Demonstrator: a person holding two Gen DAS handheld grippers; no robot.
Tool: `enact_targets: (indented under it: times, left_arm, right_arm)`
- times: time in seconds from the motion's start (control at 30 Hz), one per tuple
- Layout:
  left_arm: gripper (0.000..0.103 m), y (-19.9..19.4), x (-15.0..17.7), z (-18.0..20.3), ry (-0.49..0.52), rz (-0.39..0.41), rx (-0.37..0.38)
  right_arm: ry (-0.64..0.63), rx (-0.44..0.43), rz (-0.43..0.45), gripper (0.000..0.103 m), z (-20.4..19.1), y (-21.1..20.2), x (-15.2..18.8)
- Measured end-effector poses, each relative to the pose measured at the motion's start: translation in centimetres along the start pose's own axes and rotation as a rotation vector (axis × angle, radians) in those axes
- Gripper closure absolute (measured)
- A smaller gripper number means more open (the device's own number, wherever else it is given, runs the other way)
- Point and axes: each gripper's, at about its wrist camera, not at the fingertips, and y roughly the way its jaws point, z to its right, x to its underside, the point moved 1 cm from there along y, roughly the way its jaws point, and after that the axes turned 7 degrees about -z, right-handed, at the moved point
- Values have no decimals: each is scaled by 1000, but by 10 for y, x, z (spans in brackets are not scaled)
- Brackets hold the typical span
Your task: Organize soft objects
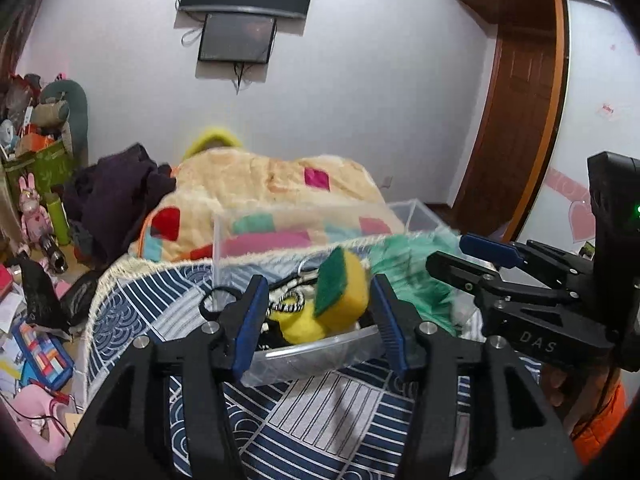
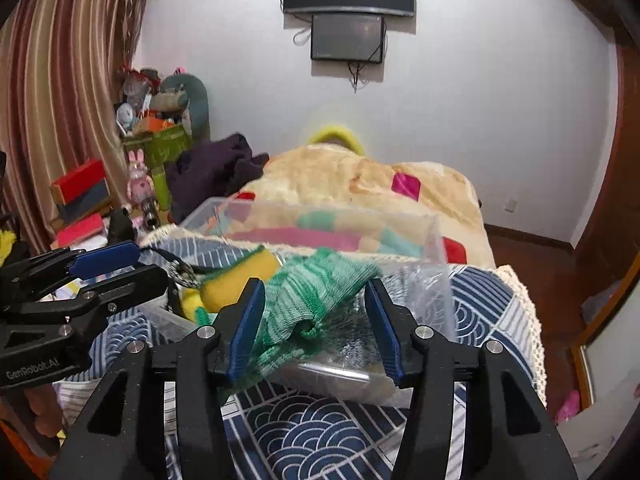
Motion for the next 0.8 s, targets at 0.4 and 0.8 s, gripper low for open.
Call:
enact_targets:
  times: [0.4, 0.8]
  left_arm:
    - [33, -74, -8, 31, 59, 198, -14]
    - [7, -107, 8, 46, 86, 281, -35]
  right_arm:
    - [10, -22, 214, 28, 2, -83, 3]
    - [23, 12, 295, 2, -1, -108, 23]
